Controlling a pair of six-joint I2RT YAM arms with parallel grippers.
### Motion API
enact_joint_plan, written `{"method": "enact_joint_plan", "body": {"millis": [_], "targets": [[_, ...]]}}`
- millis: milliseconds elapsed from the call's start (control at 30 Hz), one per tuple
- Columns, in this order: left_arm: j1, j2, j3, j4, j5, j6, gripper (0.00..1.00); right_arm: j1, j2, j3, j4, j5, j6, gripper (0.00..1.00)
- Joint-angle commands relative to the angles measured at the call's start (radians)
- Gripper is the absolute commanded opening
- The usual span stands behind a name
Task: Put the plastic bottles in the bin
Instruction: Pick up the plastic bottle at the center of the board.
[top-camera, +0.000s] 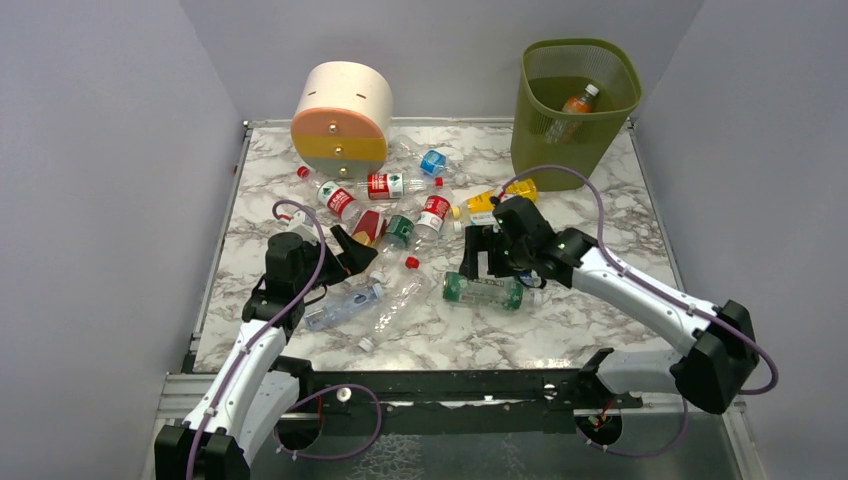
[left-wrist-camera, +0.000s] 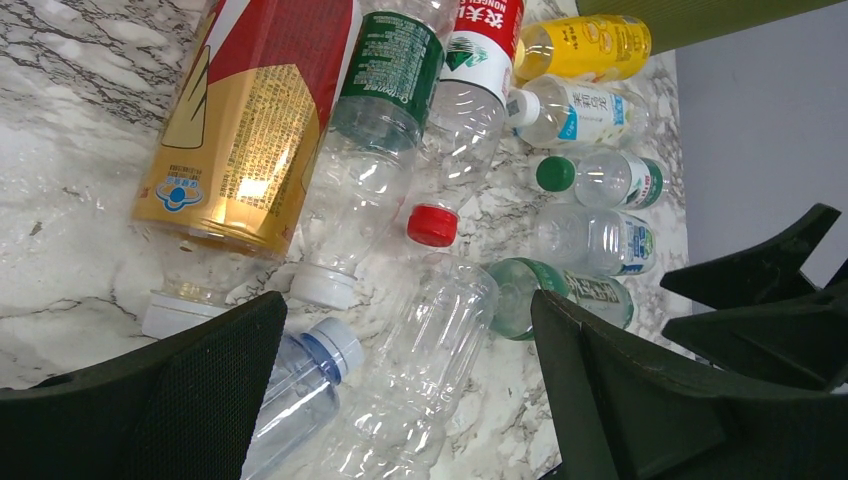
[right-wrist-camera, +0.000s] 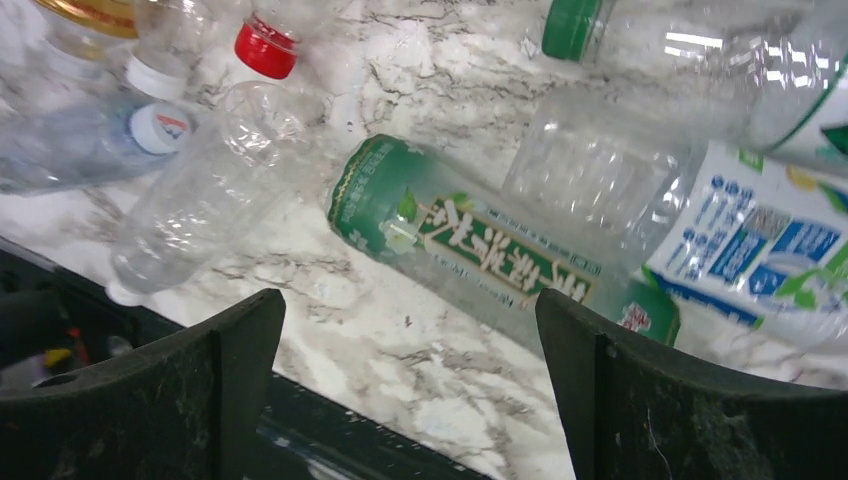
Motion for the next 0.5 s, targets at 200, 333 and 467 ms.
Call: {"method": "enact_joint_plan", "body": {"millis": [200, 333, 467], "targets": [[-0.006, -0.006, 0.024, -0.008, 0.005, 0.022, 0.99, 0.049, 0.114, 0.13, -0.016, 0.074, -0.496, 0.95], [-0.007, 0.006, 0.029, -0.006, 0.007, 0.02, 0.99, 0.068, 0.139, 0.139, 0.005, 0.013, -0.571, 0.94], [-0.006, 0.013, 0.036, -0.006, 0.005, 0.022, 0.99, 0.131, 0.206, 0.138, 0.004, -0.011, -0.624, 0.94]]}}
